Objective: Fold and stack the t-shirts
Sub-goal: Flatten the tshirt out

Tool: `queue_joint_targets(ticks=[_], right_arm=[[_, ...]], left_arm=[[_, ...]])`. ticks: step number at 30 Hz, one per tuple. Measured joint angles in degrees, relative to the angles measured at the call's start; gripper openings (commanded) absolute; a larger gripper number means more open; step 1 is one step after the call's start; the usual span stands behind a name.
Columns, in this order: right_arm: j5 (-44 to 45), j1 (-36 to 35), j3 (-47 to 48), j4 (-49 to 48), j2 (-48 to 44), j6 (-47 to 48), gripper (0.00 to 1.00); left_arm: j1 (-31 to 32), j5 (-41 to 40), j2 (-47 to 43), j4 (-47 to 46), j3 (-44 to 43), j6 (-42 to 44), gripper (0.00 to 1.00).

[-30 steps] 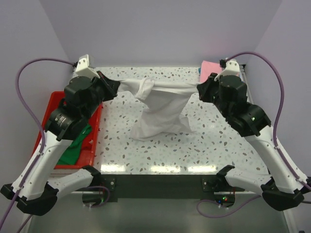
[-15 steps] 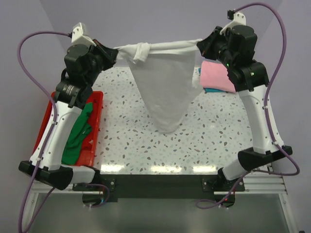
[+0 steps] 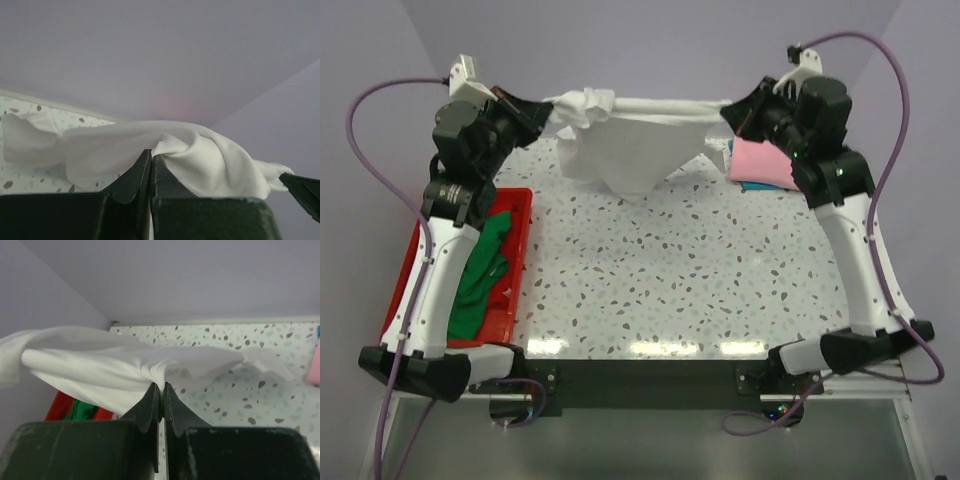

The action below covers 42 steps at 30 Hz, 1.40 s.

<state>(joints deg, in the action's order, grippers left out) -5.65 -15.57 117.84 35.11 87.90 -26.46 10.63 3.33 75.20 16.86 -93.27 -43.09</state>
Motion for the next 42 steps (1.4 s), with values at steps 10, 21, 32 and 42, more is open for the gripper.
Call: queue_joint_targets(ticks=[10, 21, 32, 42], right_arm=[[-0.2, -18.2, -68.3, -13.9, -34.0, -10.3, 0.0], [11.3, -39.9, -77.6, -17.5, -15.0, -15.3, 0.75], [18.4, -21.1, -65.0, -13.2, -16.2, -7.1, 0.71], [18.0, -7.3, -53.5, -12.8, -0.3, -2.8, 0.64]], left_arm=[[-5.0, 1.1, -23.0, 4.2, 42.8, -9.4, 0.0], [-8.7, -4.8, -26.7, 7.5, 55.3, -9.6, 0.71], [12.1, -9.2, -17.6, 4.5, 49.1, -4.3, 0.42], [33.8, -13.3, 0.7, 3.3, 43.1, -2.5, 0.42]])
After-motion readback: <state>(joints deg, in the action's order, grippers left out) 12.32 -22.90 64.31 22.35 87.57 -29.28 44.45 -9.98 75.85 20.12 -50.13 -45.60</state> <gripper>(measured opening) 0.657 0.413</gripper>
